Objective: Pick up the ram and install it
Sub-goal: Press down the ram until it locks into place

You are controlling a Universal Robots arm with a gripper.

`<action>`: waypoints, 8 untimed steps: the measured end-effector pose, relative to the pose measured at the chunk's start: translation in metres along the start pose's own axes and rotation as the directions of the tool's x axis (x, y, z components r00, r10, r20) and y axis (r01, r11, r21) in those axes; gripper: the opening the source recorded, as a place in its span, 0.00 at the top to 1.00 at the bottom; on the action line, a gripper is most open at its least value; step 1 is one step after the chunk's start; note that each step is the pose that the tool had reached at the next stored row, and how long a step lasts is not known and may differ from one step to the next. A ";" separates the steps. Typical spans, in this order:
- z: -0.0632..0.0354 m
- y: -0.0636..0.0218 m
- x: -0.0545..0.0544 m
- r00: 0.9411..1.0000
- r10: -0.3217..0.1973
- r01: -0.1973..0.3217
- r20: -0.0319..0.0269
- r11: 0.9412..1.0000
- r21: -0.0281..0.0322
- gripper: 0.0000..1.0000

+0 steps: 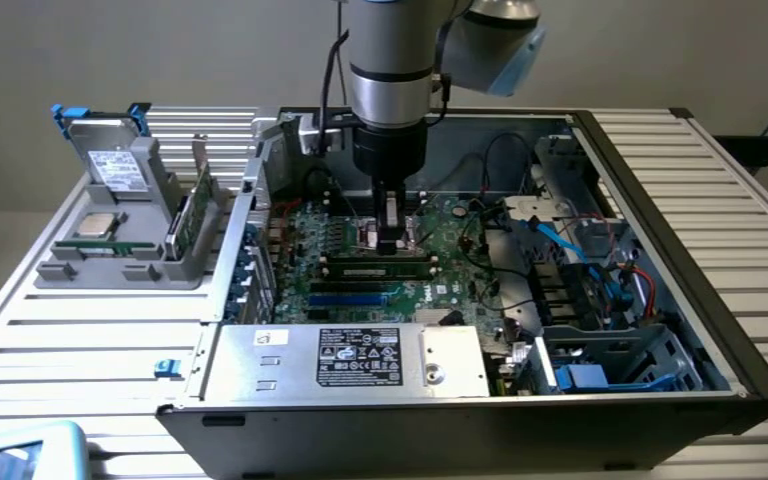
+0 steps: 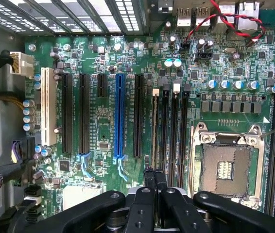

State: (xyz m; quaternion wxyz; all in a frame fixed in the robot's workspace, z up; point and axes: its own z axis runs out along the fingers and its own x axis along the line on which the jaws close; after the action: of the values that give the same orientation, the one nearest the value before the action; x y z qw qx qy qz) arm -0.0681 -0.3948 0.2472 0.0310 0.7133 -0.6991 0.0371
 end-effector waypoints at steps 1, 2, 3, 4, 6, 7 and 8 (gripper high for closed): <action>0.0000 0.0000 0.000 1.000 0.000 0.000 0.000 1.000 0.000 0.89; 0.0000 0.0000 0.000 1.000 0.000 0.000 0.000 1.000 0.000 0.89; 0.0000 0.0000 0.000 1.000 0.000 0.000 0.000 1.000 0.000 0.89; 0.0000 0.0000 0.000 1.000 0.000 0.000 0.000 1.000 0.000 0.89; 0.0000 0.0000 0.000 1.000 0.000 0.000 0.000 1.000 0.000 0.89; 0.0000 0.0000 0.000 1.000 0.000 0.000 0.000 1.000 0.000 0.89; 0.0000 0.0000 0.000 1.000 0.000 0.000 0.000 1.000 0.000 0.89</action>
State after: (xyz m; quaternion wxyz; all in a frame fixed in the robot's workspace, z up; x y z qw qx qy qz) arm -0.0681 -0.3948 0.2472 0.0310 0.7133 -0.6991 0.0371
